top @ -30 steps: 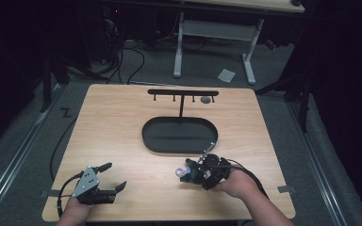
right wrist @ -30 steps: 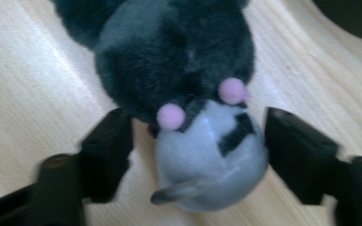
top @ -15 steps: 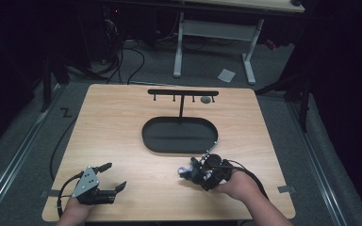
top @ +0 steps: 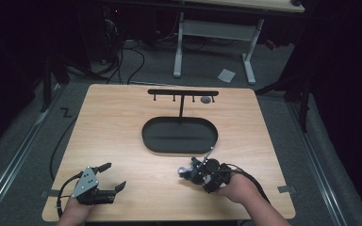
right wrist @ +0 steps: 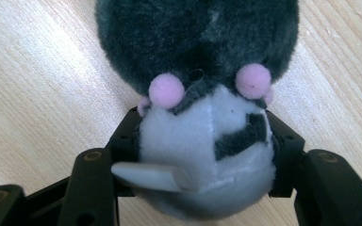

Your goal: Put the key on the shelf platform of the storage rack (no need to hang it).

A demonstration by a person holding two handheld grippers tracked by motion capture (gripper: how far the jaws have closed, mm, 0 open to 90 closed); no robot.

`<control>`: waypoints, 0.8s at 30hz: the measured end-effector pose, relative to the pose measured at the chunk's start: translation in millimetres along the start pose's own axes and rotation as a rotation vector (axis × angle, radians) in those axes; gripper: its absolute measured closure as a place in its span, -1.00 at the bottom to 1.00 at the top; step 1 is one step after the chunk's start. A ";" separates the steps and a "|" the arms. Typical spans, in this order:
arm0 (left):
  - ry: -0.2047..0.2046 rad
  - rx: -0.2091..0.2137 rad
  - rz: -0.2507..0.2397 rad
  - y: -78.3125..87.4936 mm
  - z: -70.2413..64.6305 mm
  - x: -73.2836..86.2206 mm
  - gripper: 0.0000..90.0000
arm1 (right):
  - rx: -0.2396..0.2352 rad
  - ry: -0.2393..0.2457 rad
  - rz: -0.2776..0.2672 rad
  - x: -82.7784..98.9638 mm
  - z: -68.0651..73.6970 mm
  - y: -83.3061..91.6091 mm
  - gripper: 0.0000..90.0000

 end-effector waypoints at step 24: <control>0.018 0.017 0.008 -4.0 3.0 -0.7 -0.66 | 0.038 -0.274 -0.089 9.7 -35.0 72.1 0.03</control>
Point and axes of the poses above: each handheld gripper's, and its own axes: y roughly backward along the jaws, x roughly out of its underside, z roughly to its left, the point moved 9 cm from there along -y, roughly forward along the jaws, and after that the axes turned 1 degree about -x, right-handed, at the moved point
